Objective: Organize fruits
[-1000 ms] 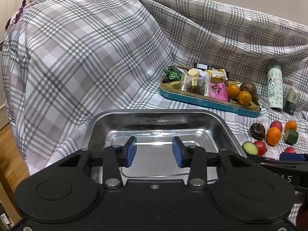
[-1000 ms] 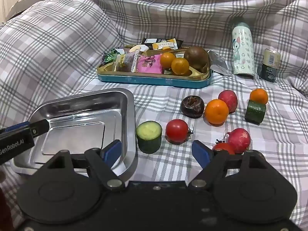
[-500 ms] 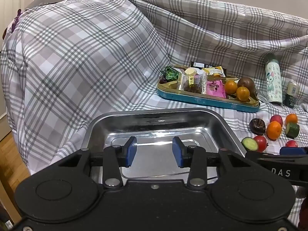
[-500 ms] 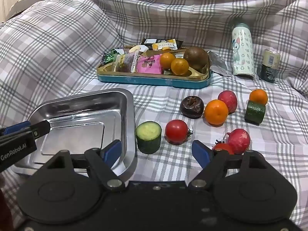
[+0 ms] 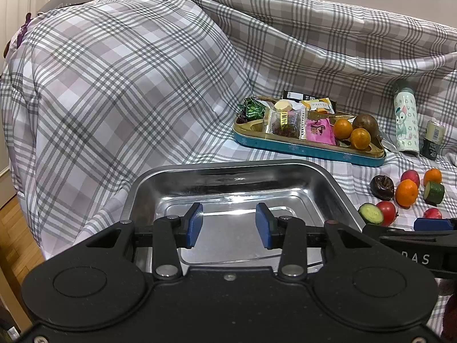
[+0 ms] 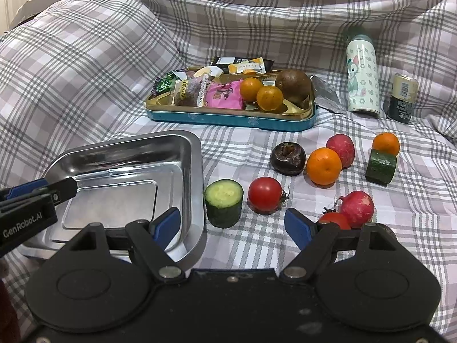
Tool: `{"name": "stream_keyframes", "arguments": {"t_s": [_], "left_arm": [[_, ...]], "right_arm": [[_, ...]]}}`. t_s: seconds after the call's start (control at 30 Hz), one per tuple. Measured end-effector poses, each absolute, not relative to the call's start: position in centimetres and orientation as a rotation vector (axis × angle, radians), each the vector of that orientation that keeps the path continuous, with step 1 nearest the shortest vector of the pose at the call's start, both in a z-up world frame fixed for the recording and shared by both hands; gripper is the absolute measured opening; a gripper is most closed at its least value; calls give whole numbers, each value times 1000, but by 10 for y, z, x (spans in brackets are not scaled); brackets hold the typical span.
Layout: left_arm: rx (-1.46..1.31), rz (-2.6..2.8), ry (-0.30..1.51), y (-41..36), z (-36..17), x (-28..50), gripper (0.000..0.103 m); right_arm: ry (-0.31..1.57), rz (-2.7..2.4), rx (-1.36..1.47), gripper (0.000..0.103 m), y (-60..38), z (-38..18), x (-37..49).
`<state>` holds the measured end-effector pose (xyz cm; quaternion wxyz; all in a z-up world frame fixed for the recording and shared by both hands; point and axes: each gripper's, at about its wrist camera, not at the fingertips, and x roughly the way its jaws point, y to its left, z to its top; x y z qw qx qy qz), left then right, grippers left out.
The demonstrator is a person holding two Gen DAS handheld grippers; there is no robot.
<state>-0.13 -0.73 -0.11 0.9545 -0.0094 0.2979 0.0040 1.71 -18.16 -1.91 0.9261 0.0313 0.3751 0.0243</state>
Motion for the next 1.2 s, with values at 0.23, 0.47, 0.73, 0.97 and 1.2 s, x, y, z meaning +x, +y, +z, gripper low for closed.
{"name": "stream_keyframes", "arguments": {"t_s": [0.23,0.47,0.73,0.97,1.2], "left_arm": [[-17,8,605,-7,-1,-1,49],[-17,8,605,-7,-1,-1,49],[-11,7,608,-8,-4,-2,49],[-5,8,609,-9,-4,-2,49],[11,6,613,-12,-4,-1,49]], "right_arm": [[769,50,63,84,-181,-19,17],[769,54,62,84,-180,-19,16],[773,56,61,84,-180,-19,16],[772,55,61,84,-180,-19,16],[772,55,62,84,-179,-19,17]]}}
